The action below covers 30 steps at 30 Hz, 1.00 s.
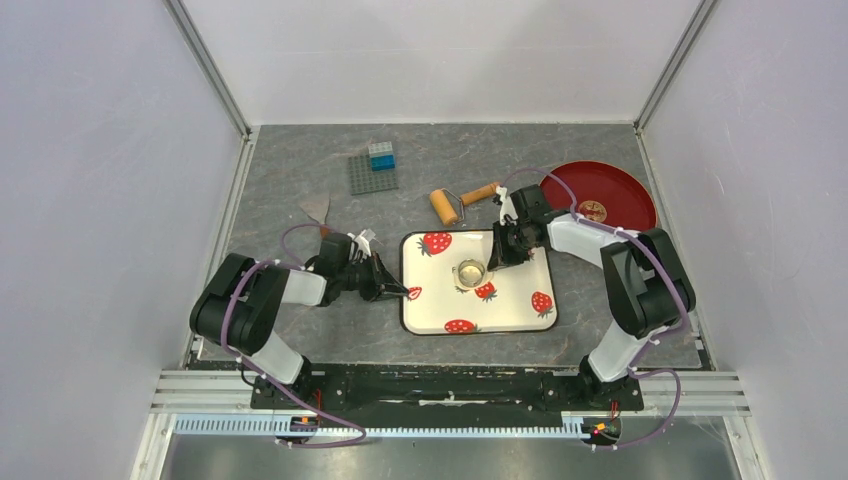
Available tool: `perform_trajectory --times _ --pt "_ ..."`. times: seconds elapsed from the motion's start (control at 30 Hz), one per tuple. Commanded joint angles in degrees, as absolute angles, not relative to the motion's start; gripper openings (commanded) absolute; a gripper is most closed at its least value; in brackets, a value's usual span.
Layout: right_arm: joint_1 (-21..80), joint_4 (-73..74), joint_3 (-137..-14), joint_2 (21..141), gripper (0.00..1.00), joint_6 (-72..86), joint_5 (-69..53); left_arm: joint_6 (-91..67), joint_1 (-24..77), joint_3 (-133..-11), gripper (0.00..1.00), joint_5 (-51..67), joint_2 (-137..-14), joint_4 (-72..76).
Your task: Roll out the dumpling wrappers from the dough
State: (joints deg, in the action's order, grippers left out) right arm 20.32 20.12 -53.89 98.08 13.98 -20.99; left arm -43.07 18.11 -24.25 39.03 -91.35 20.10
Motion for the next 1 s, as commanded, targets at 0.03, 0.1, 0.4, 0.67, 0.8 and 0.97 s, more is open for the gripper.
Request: perform_trajectory --times 0.03,0.1,0.4,0.67,0.8,0.97 --pt "19.95 26.59 -58.22 94.33 0.00 12.26 -16.55 -42.01 18.36 -22.32 0.02 31.83 -93.50 16.52" --pt "19.87 27.06 -58.97 93.86 0.00 12.34 -16.16 -42.01 18.36 -22.32 0.02 31.88 -93.49 16.50" --pt "19.50 27.29 -60.41 95.38 0.00 12.00 -14.50 -41.92 18.41 -22.25 0.02 31.82 -93.52 16.50" --pt "18.56 26.15 -58.62 95.07 0.01 11.86 -13.14 -41.92 18.38 -22.28 0.02 31.82 -93.63 16.58" --pt "17.81 26.10 -59.08 95.10 0.04 11.80 -13.40 -41.92 18.41 -22.32 0.02 31.91 -93.68 16.53" --pt "17.67 26.97 -61.74 96.42 0.04 11.48 -13.78 -41.91 18.40 -22.25 0.02 31.90 -93.73 16.60"
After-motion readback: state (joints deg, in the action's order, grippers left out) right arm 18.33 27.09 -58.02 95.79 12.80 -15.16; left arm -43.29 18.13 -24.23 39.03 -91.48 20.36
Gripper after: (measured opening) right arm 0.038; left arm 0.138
